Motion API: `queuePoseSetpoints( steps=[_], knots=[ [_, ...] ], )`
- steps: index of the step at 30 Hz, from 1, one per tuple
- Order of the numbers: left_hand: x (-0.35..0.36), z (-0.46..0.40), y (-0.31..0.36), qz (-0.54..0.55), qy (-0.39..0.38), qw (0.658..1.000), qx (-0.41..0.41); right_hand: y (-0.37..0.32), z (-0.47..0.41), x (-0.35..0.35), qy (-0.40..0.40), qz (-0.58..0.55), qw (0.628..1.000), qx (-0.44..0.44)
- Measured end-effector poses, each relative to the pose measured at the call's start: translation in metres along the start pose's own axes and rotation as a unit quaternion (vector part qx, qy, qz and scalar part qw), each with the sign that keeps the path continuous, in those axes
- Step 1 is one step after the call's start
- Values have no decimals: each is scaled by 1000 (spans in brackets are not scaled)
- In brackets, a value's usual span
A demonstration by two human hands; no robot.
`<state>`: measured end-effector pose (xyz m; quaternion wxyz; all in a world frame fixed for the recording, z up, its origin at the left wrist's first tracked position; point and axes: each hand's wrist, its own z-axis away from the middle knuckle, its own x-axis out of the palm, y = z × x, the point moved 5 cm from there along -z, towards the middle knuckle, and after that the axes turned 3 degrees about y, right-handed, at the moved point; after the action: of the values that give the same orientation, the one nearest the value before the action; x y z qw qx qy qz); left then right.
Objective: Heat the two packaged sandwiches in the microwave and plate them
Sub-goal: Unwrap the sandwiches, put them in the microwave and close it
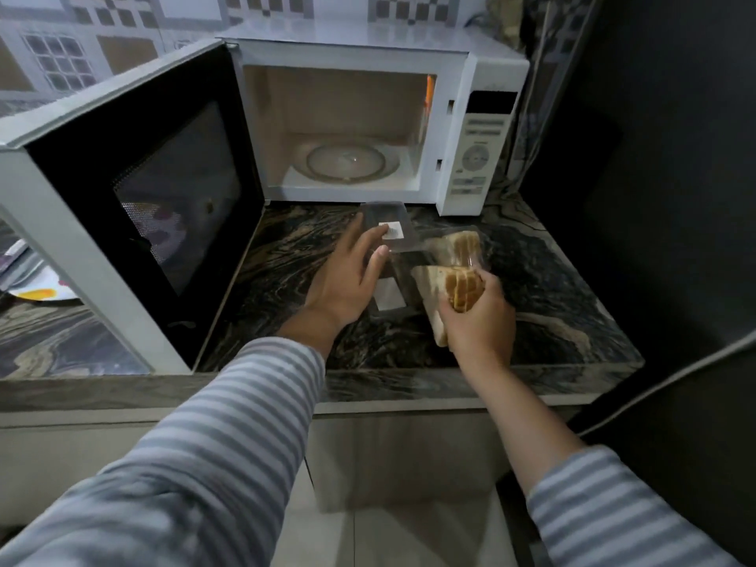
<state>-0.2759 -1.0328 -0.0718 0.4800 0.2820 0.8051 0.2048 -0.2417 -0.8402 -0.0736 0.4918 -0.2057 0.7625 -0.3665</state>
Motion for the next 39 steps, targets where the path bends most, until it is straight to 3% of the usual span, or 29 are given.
queuePoseSetpoints(
  steps=[6,17,26,31,39],
  knots=[
    [15,38,-9,-43,-10,998,35,15,6,-24,12,-40,999,-17],
    [25,57,-20,-160,-45,986,11,-10,-13,-45,28,-81,995,-55],
    [-1,25,-15,-57,50,997,1,-74,-72,-17,-8,-91,993,-80],
    [-16,-8,-32,-81,90,993,-14,-111,-119,18,-40,-56,994,-85],
    [2,-69,-124,-206,-71,954,-208,-152,-183,119,-128,-26,985,-111]
  ],
)
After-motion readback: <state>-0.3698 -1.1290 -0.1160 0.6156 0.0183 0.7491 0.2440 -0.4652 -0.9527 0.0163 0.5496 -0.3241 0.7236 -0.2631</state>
